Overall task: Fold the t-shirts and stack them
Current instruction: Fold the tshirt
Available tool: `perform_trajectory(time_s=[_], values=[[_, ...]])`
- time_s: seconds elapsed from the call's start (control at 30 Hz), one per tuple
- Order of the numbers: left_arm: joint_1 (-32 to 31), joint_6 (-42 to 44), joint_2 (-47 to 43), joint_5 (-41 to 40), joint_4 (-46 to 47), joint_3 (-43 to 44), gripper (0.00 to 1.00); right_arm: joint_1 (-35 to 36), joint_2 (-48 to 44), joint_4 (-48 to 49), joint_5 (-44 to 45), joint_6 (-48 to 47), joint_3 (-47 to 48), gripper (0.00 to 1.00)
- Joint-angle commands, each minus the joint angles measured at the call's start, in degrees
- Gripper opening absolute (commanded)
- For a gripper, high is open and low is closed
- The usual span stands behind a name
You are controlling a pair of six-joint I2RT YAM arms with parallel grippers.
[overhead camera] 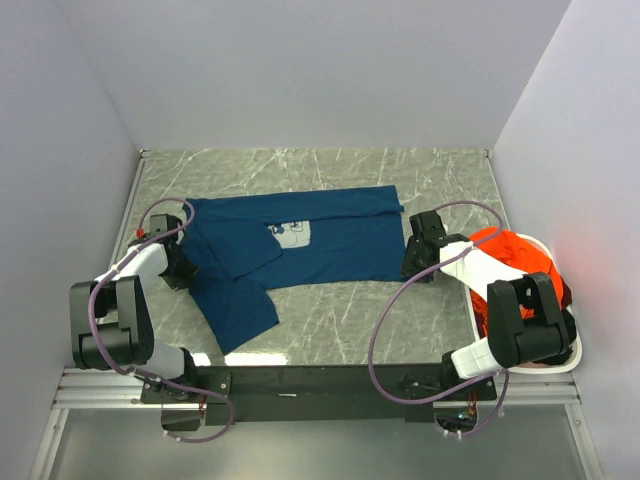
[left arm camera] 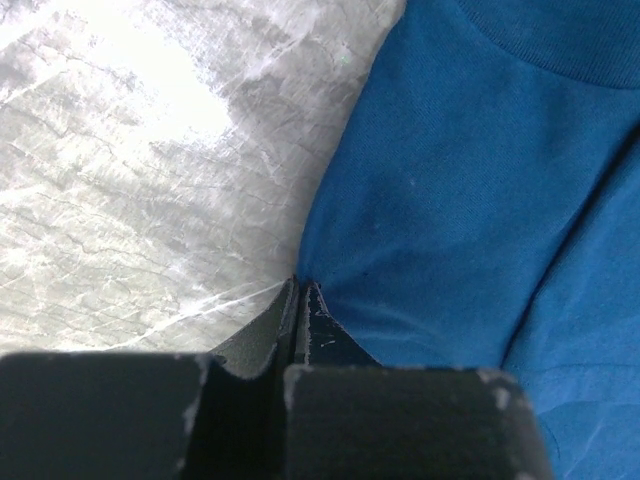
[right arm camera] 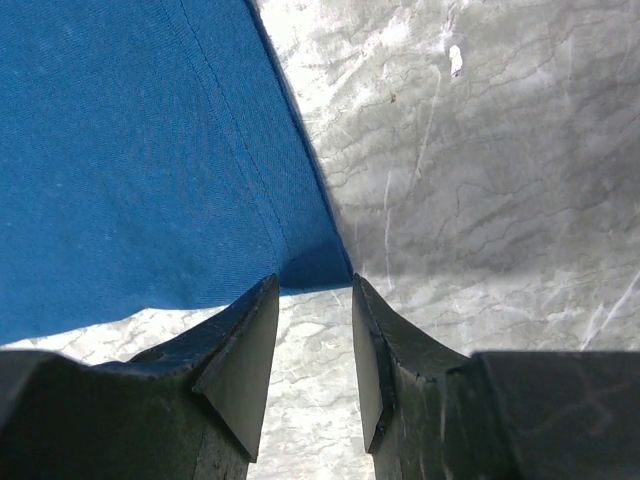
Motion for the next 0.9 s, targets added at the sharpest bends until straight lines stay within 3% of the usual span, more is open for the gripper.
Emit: perform_trajectory(time_s=[0.0,0.43,0.6,0.7,0.87], values=[[-0.3,1.2,-1.8,0.0,-0.4,-0.2,0.01,-0.3,0.6,1.4,0.2,1.4,0.3,0.43],[-0.3,1.5,-2.7,0.0,-0.4,-0.1,0.01,-0.2,4.5,2.9,0.5,2.6,-1.0,0.42],[-0.3,1.2,-2.7,0.1,-0.4,0.1,0.01,-0.3,4.1,2.4,1.8,2.0,-1.4,0.26],[0.4,0.8,-3.2,1.7,-1.6,0.3,0.01,-0.5,1.6,1.8,3.9,1.8,-1.7,0.01],[1.6,-0.9,-8.0,6.8,-3.1,0.2,0.01,-1.3,-3.4,-3.5,6.5,1.2,-0.7,0.00]])
